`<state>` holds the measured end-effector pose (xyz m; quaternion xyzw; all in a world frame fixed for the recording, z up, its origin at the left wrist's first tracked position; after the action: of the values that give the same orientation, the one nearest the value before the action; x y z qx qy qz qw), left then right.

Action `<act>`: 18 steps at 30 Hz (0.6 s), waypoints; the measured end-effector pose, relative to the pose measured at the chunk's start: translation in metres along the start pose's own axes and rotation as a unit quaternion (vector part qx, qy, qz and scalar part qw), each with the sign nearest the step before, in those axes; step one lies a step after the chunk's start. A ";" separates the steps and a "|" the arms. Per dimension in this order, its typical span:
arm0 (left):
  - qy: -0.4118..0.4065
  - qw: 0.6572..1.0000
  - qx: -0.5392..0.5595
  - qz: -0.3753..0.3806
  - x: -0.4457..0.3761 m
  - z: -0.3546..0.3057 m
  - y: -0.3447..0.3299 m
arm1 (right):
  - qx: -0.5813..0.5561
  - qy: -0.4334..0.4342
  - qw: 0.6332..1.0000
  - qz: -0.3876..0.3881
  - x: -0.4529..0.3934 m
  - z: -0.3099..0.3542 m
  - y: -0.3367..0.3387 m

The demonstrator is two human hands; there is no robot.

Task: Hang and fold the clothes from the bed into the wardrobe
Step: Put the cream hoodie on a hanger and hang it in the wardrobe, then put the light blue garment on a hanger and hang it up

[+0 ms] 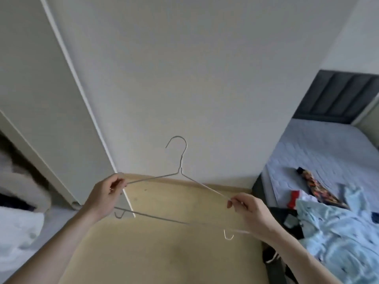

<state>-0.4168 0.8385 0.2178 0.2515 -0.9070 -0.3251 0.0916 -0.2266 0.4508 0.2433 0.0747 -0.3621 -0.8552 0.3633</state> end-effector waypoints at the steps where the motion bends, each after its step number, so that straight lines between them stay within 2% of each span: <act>1: -0.014 1.000 -0.001 0.004 0.000 -0.019 -0.028 | 0.007 -0.012 1.000 -0.005 0.015 -0.027 0.013; 4: -0.049 0.998 0.014 0.026 -0.001 -0.072 -0.106 | 0.005 -0.055 0.998 -0.014 0.060 -0.088 0.050; 10: -0.100 0.987 0.015 0.123 -0.002 -0.171 -0.265 | -0.056 -0.123 0.989 -0.051 0.136 -0.192 0.122; 13: -0.110 0.979 0.015 0.172 -0.010 -0.205 -0.325 | -0.063 -0.144 0.986 -0.060 0.152 -0.229 0.141; 18: -0.104 0.962 -0.008 0.252 -0.044 -0.244 -0.430 | -0.122 -0.195 0.965 -0.123 0.177 -0.301 0.181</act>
<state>-0.1284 0.4434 0.1328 -0.0208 -0.9428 -0.3236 0.0778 -0.1343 0.0754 0.1702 -0.0944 -0.3066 -0.9292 0.1837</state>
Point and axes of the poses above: each hand's wrist, its own x-axis away from the middle knuckle, its own y-axis out of the back of the hand, z = x × y, the point moved 2 cm from there along -x, towards the middle knuckle, and after that the axes turned 9 degrees about z, right-handed, at the moved point
